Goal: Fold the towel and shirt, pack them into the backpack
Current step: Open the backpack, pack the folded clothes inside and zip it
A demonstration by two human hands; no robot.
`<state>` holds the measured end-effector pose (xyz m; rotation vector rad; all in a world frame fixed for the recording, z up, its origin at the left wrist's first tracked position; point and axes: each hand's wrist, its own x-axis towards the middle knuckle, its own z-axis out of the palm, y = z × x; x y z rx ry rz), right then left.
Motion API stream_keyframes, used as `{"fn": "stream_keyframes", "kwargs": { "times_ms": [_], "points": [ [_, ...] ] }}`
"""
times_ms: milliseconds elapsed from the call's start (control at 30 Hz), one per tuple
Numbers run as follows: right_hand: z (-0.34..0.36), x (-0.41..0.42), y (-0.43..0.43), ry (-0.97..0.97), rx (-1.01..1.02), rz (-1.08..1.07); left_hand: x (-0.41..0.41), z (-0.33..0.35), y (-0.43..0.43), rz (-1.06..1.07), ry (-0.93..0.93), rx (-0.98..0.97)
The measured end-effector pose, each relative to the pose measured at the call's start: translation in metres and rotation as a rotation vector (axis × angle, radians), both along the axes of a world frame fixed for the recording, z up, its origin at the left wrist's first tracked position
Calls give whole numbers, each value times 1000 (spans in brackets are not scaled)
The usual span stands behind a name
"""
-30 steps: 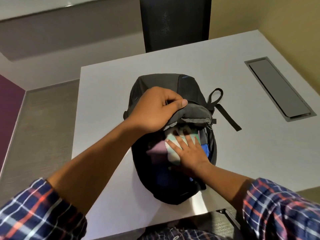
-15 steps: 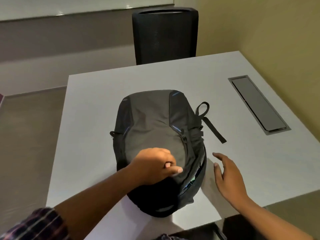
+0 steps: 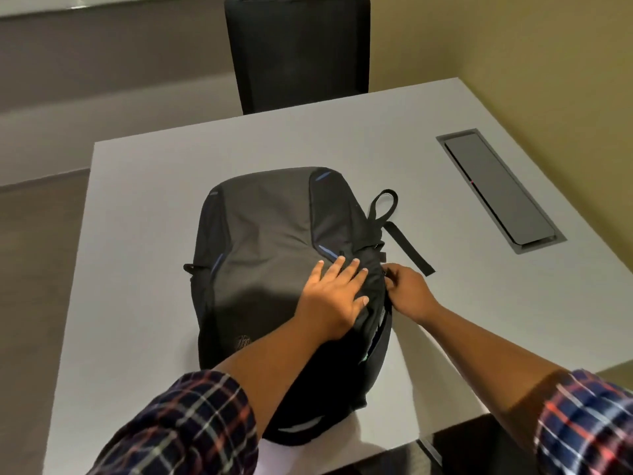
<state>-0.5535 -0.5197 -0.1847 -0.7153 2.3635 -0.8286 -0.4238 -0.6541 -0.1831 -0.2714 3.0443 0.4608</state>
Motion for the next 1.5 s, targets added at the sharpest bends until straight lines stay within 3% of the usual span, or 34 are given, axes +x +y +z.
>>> {"fn": "stream_keyframes", "kwargs": {
  "times_ms": [167,533,800,1100,1500],
  "points": [
    [-1,-8,8,41,24,-208,-8,-11,9,-4,-67,-137],
    [14,27,24,392,238,72,-25,-10,13,20,-178,-136],
    [6,42,42,346,269,74,-37,-8,22,13,-374,-185],
    [17,92,64,246,204,-28,-35,-4,24,47,-377,-153],
    [51,182,72,-100,139,78,-32,0,28,20,-461,-155]
  ]
}}
